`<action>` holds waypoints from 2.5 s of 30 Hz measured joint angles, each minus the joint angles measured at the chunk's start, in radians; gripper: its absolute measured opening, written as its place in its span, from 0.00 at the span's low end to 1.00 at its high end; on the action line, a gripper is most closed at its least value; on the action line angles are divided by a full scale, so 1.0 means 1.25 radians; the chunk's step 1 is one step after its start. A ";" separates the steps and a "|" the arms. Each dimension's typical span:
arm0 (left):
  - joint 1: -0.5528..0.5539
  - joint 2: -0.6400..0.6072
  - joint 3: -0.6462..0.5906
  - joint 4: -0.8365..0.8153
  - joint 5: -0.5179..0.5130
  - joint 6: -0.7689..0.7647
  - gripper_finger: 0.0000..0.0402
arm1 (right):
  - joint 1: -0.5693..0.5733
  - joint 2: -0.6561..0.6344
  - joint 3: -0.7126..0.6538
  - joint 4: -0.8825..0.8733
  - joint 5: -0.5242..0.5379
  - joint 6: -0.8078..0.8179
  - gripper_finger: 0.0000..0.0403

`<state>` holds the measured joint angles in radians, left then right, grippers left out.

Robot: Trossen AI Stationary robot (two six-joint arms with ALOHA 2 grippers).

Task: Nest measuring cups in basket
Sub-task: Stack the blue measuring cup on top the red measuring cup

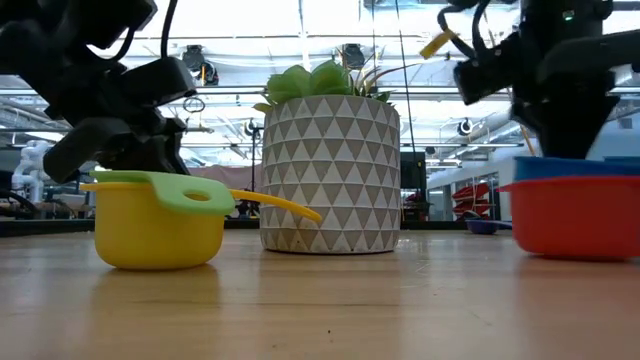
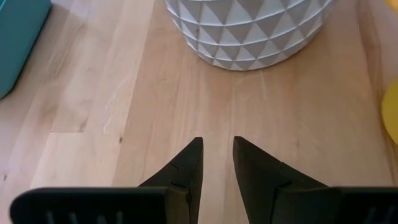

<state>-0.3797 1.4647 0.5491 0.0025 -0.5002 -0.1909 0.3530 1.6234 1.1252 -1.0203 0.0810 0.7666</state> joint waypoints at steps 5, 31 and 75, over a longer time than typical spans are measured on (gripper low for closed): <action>0.012 0.000 0.000 0.001 0.000 -0.013 0.23 | 0.000 0.003 0.043 0.013 0.084 -0.142 0.00; 0.031 0.000 0.000 -0.001 0.000 -0.032 0.23 | -0.014 0.001 0.116 -0.032 -0.110 0.323 0.00; 0.030 0.000 0.000 -0.023 0.001 -0.040 0.23 | -0.022 0.000 0.034 0.136 -0.109 0.273 0.38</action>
<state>-0.3420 1.4647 0.5491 -0.0257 -0.4995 -0.2413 0.3258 1.6238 1.1675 -0.8500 -0.0555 1.1079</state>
